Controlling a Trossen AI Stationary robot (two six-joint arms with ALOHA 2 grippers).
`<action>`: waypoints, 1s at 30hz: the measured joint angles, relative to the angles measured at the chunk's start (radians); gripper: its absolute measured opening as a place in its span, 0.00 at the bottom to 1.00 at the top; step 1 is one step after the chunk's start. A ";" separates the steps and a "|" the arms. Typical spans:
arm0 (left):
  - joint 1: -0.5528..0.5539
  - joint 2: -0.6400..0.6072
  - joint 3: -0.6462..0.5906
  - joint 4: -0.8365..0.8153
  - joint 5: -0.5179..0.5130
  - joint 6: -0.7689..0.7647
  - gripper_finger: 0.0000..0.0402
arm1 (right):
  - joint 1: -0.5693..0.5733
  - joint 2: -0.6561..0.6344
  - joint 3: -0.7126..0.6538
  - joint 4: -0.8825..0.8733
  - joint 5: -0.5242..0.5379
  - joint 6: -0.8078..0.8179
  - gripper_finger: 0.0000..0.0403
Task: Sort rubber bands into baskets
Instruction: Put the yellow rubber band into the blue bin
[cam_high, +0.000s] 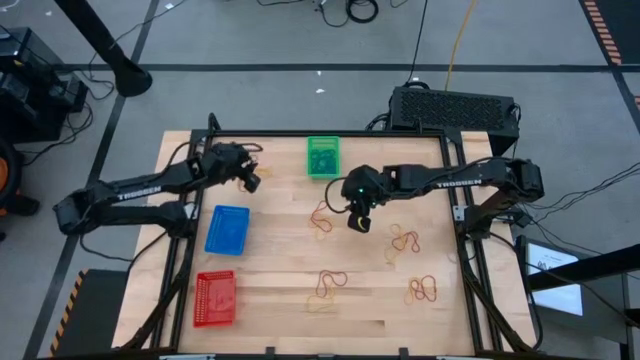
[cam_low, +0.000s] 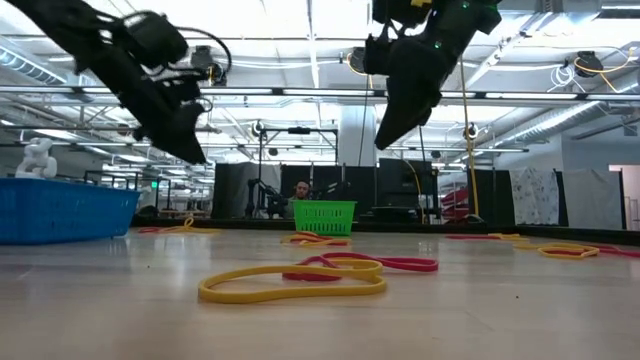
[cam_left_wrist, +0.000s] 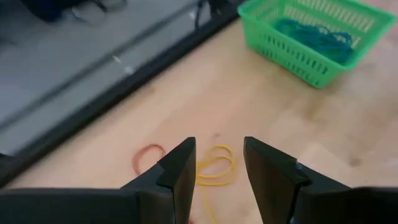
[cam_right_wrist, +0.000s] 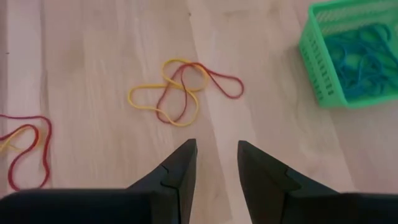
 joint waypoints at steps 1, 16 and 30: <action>0.024 0.034 0.011 -0.001 0.019 0.000 0.36 | 0.000 0.000 0.000 0.006 0.000 -0.010 0.27; 0.207 0.456 0.139 -0.052 0.180 -0.053 0.36 | -0.019 0.000 0.000 0.006 0.001 -0.160 0.27; 0.205 0.530 0.142 -0.060 0.153 -0.054 0.36 | -0.051 0.000 0.000 0.005 0.001 -0.166 0.27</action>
